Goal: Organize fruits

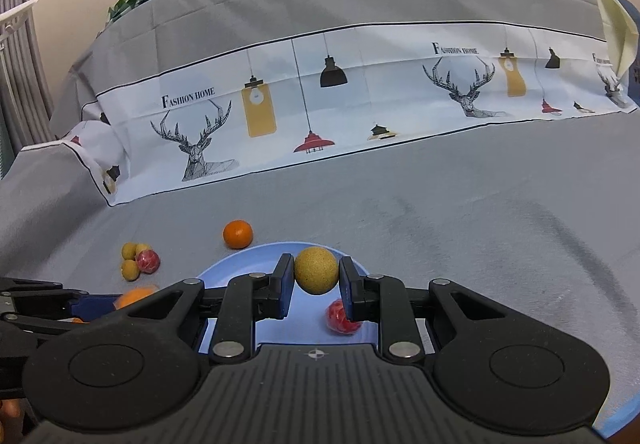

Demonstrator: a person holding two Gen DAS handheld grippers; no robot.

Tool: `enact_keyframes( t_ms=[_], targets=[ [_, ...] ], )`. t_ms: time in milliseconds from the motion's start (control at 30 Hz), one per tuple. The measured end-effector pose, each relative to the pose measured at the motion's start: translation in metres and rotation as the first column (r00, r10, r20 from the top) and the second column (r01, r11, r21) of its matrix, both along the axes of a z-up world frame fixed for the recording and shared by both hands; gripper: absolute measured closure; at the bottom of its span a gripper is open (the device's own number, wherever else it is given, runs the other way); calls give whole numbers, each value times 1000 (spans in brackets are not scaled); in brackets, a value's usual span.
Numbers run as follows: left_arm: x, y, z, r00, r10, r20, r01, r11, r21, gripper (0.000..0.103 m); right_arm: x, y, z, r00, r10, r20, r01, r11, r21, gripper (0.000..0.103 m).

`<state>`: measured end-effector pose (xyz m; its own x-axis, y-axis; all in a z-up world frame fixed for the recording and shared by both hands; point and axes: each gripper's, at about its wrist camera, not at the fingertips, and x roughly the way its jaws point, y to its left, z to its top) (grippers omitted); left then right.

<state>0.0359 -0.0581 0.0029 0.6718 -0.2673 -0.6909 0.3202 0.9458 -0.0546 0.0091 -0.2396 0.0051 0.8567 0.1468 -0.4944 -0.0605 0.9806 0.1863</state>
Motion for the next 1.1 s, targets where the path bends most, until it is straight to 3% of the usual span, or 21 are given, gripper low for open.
enact_keyframes(
  t_ms=[1100],
  targets=[
    [5, -2, -5, 999, 30, -14, -30, 999, 18, 62, 5, 20, -13, 996, 73, -53, -76, 995, -69, 78]
  ],
)
